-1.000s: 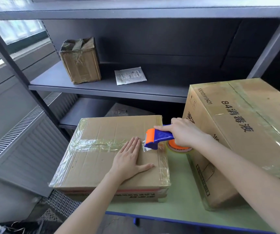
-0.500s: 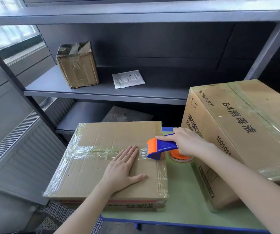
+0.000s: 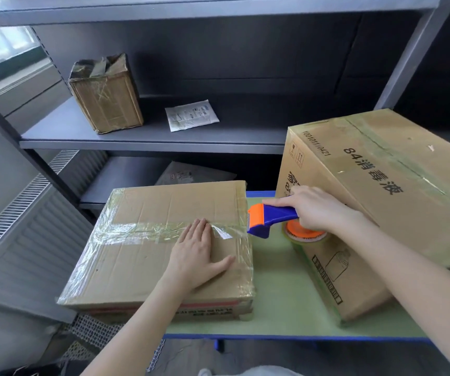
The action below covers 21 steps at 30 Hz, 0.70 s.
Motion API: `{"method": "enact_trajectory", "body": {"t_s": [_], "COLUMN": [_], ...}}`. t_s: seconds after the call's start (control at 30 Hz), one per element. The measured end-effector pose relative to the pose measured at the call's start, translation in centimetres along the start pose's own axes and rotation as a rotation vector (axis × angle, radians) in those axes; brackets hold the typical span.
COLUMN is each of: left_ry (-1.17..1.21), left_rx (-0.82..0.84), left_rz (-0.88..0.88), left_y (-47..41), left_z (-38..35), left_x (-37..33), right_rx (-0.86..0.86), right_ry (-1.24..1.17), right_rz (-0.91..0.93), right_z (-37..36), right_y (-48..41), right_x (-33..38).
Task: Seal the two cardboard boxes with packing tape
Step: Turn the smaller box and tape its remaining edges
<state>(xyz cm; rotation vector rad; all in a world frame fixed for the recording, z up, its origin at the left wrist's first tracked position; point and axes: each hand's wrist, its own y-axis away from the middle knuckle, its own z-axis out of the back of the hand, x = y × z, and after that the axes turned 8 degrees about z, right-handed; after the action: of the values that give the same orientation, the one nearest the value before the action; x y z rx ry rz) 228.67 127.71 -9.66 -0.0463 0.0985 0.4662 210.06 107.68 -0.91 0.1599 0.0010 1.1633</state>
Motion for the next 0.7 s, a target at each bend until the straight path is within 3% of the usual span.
{"method": "enact_trajectory", "body": {"t_s": [0.23, 0.43, 0.7], "left_ry": [-0.014, -0.029, -0.064], "left_rx": [0.08, 0.015, 0.045], "left_rz": [0.11, 0.052, 0.007], "left_y": [-0.7, 0.6, 1.2], "left_z": [-1.3, -1.6, -1.1], "left_x": [-8.0, -4.3, -2.0], "right_rx": [-0.047, -0.024, -0.008], "right_ry": [0.065, -0.053, -0.088], "right_rz": [0.006, 0.052, 0.084], "right_z": [-0.6, -2.0, -2.8], "right_y": [0.0, 0.0, 0.0], "right_x": [0.6, 1.8, 2.5]}}
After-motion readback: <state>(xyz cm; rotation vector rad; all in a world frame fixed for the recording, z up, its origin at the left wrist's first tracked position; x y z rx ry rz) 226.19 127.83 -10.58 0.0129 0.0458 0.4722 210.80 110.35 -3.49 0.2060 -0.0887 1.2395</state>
